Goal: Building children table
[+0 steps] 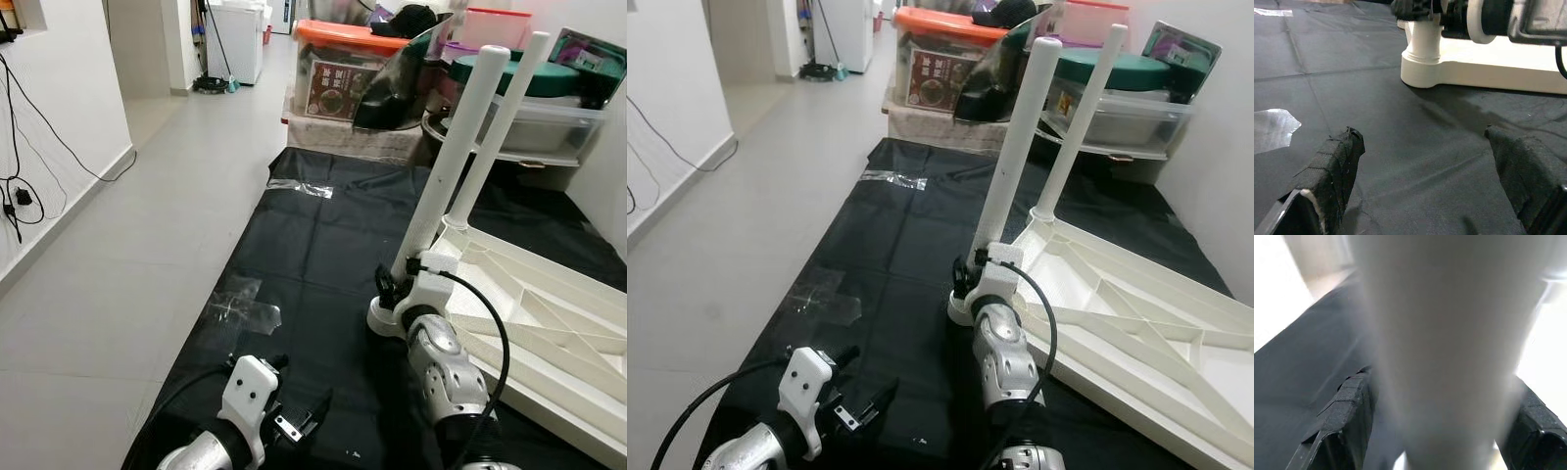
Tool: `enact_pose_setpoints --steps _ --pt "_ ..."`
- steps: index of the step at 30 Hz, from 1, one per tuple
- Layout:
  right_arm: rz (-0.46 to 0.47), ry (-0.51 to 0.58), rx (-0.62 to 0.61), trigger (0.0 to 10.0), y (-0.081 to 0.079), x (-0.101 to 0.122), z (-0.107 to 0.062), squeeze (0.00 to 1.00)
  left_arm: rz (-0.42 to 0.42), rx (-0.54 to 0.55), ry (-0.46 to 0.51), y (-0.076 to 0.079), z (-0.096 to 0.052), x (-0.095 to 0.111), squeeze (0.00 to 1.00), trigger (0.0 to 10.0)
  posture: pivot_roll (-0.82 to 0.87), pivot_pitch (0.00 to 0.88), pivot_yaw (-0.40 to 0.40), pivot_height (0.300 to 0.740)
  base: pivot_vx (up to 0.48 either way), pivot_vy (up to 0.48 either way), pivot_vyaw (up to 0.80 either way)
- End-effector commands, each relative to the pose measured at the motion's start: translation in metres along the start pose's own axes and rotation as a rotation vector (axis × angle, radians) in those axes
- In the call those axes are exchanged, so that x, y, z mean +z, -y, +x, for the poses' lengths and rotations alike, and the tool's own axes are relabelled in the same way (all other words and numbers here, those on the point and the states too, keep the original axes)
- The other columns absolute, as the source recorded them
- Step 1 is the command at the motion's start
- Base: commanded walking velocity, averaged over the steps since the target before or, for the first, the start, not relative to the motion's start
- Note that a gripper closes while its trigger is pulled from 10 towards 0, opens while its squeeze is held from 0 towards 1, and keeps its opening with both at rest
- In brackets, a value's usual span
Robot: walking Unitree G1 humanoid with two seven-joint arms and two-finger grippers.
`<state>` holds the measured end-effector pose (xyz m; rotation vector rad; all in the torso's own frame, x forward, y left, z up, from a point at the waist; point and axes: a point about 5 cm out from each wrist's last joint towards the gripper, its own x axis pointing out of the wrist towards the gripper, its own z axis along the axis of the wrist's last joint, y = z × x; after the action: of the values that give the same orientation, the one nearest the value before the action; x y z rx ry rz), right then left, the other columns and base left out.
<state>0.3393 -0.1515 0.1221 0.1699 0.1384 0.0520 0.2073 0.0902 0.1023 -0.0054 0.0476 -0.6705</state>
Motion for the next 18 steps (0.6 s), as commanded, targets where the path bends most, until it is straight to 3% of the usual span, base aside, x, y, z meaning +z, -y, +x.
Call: enact_pose_setpoints --steps 1,2,3,5,6,8,9,15,18 --pt "-0.003 -0.047 0.038 10.0 0.005 -0.008 -0.001 0.0 -0.012 -0.003 -0.008 0.002 0.001 -0.001 0.0 10.0 0.22 0.0 -0.121 0.74 0.0 0.0 0.0" --pt "-0.033 -0.06 0.043 10.0 0.015 -0.008 -0.001 0.0 -0.013 -0.002 -0.008 0.002 0.001 -0.001 0.0 10.0 0.22 0.0 -0.122 0.74 0.0 0.0 0.0" --pt "-0.033 -0.06 0.043 10.0 0.015 -0.008 -0.001 0.0 -0.013 -0.002 -0.008 0.002 0.001 -0.001 0.0 10.0 0.22 0.0 -0.122 0.74 0.0 0.0 0.0" --pt "-0.085 -0.097 0.054 10.0 0.042 -0.003 0.001 0.0 -0.019 0.0 -0.005 0.002 0.001 -0.001 0.0 10.0 0.22 0.0 -0.12 0.74 0.0 0.0 0.0" --pt "-0.085 -0.097 0.054 10.0 0.042 -0.003 0.001 0.0 -0.019 0.0 -0.005 0.002 0.001 -0.001 0.0 10.0 0.22 0.0 -0.12 0.74 0.0 0.0 0.0" --pt "-0.122 -0.137 0.066 10.0 0.062 0.002 0.001 0.0 -0.022 0.0 -0.003 0.003 0.001 -0.001 0.0 10.0 0.22 0.0 -0.124 0.74 0.0 0.0 0.0" --pt "-0.122 -0.137 0.066 10.0 0.062 0.002 0.001 0.0 -0.022 0.0 -0.003 0.003 0.001 -0.001 0.0 10.0 0.22 0.0 -0.124 0.74 0.0 0.0 0.0" --pt "-0.193 -0.267 0.165 10.0 0.1 0.017 -0.005 0.0 -0.03 0.0 -0.001 0.004 0.001 0.0 0.0 10.0 0.21 0.0 -0.122 0.74 0.0 0.0 0.0" --pt "-0.187 -0.28 0.186 10.0 0.106 0.021 -0.006 0.0 -0.031 0.0 -0.001 0.004 0.001 0.0 0.0 10.0 0.21 0.0 -0.122 0.74 0.0 0.0 0.0"
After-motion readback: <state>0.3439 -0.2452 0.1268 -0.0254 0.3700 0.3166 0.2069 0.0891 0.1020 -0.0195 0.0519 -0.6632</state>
